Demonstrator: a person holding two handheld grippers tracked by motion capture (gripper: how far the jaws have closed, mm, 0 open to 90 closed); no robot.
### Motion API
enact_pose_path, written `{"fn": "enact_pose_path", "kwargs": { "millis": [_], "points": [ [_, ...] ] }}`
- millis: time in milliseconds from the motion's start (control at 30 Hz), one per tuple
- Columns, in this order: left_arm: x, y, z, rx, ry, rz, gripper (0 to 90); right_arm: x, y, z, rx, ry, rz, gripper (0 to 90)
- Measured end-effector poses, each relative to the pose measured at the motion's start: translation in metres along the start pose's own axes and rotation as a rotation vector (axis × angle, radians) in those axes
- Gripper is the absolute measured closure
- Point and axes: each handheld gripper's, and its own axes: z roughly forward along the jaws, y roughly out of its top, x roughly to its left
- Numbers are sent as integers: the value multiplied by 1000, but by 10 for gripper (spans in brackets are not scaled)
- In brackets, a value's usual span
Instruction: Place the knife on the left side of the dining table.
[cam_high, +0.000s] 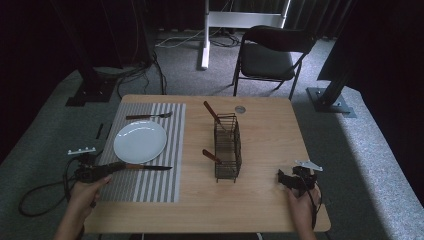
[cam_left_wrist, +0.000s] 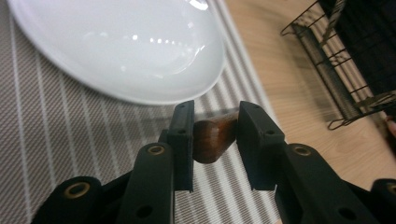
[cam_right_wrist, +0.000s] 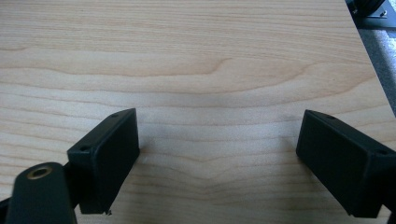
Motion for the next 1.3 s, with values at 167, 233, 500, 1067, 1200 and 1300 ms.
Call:
{"fn": "enact_pose_path", "kwargs": {
  "millis": [167,233,500,1067,1200,1300],
  "points": [
    [12,-5,6,29,7,-27,642,0,0,0,0,0,0,125],
    [17,-7,9,34,16,-44,625,0,0,0,0,0,0,125],
    [24,-10,20,57,127,-49,512,0,0,0,0,0,0,125],
    [24,-3,41,95,314,4,394,0,0,0,0,0,0,125],
    [22,-3,41,60,371,30,388,0,0,0,0,0,0,125],
    [23,-5,36,19,365,12,387,0,0,0,0,0,0,125]
  ]
}}
